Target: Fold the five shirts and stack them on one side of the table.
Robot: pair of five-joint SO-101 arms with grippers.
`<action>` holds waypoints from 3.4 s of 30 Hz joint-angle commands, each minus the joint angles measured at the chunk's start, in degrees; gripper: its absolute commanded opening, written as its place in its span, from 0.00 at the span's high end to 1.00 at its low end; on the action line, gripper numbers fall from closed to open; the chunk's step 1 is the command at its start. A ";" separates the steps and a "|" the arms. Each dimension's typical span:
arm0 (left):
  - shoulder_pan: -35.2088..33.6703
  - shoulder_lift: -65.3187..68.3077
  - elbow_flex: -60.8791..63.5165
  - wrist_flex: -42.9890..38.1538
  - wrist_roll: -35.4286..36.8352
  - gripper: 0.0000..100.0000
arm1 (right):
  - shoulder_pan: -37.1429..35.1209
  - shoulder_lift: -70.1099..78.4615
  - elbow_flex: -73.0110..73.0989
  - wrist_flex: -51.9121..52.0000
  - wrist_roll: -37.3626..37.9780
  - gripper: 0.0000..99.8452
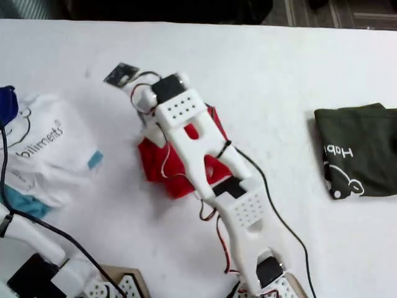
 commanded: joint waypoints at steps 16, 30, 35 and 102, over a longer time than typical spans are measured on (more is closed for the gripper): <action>0.40 -1.89 0.09 -1.49 0.53 0.85 | 9.36 -12.09 23.47 -0.57 5.36 0.98; 0.40 -1.89 -0.09 -1.49 0.62 0.85 | -9.54 -3.21 4.84 -1.89 1.76 0.98; 0.40 -1.89 0.09 -1.49 0.62 0.85 | -2.24 -3.12 -5.01 0.31 1.85 0.98; 1.71 -1.54 0.18 -2.46 0.53 0.85 | 17.19 15.69 -14.33 -12.44 -1.05 0.98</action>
